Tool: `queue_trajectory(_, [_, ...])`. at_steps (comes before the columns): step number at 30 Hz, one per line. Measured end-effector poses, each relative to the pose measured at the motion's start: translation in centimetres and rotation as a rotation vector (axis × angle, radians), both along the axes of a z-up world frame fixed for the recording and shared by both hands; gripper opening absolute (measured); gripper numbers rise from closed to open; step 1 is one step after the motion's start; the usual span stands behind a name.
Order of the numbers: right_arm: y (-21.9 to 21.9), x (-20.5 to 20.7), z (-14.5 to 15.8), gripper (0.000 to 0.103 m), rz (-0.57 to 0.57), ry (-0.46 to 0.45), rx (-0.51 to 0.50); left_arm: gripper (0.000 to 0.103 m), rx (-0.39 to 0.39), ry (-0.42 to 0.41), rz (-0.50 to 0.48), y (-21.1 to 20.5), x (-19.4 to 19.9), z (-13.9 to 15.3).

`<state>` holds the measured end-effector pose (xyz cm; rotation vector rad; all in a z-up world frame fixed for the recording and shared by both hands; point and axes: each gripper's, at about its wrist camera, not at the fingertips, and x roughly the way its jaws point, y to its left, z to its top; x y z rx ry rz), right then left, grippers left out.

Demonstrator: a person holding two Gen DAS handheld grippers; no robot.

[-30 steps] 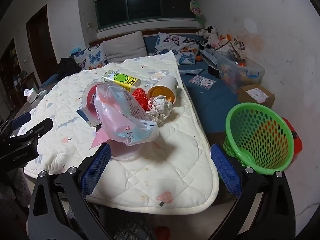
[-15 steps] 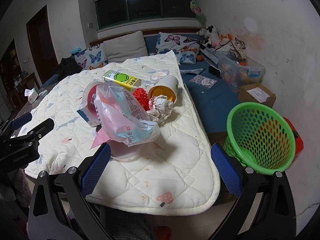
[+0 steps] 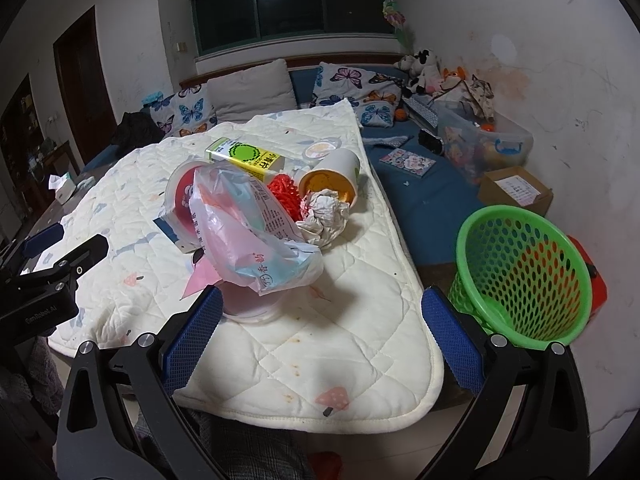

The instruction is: Collect trash

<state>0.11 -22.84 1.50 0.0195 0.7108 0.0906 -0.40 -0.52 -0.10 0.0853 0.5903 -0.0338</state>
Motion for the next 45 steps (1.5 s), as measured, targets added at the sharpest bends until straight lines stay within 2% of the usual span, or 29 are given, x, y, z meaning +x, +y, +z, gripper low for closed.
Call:
queue_trajectory(10, [1.8,0.6,-0.2,0.097,0.043,0.006,-0.019,0.097,-0.002,0.013,0.017,0.9,1.1,-0.3])
queue_trajectory(45, [0.6,1.0,-0.4,0.097,0.022,0.018,-0.014,0.097,-0.007,0.023,0.011,0.7,1.8,-0.8])
